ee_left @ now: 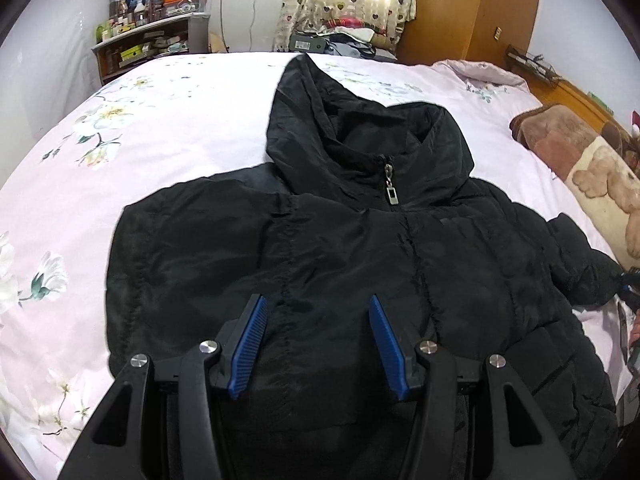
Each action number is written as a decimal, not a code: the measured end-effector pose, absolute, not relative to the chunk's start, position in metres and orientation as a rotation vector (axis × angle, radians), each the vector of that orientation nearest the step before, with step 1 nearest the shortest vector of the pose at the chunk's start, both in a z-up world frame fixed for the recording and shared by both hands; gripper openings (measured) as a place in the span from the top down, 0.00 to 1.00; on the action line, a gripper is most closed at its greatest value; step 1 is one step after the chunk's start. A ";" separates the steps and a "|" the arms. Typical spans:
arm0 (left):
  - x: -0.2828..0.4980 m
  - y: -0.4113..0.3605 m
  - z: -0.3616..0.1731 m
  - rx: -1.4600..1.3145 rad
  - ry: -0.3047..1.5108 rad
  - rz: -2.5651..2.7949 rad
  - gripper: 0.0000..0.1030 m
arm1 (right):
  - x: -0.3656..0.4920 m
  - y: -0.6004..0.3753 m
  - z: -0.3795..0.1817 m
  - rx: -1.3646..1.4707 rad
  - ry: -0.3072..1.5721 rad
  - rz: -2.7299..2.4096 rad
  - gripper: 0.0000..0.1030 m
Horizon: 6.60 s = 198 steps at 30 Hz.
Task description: Fold large clothes
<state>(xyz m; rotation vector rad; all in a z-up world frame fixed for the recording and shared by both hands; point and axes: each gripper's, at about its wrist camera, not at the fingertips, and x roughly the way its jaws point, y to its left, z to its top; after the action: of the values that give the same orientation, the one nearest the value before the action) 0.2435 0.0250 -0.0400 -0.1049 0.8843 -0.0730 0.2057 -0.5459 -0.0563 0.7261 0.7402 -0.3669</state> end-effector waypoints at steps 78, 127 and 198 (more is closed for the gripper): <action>0.310 0.011 -0.080 -0.079 0.916 -0.132 0.89 | 0.353 -0.258 -0.073 0.012 0.989 0.107 0.66; 0.447 0.075 0.012 -0.140 0.831 -0.149 0.45 | 0.462 -0.206 -0.002 0.158 0.926 0.272 0.54; 0.166 0.111 -0.033 -0.237 0.929 -0.138 0.89 | 0.225 -0.256 -0.047 0.294 1.035 0.340 0.60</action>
<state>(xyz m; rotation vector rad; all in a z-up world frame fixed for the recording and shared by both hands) 0.1662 0.1108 -0.0327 -0.2371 0.9293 -0.1384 0.2251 -0.2558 -0.0474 0.2943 1.0355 0.3398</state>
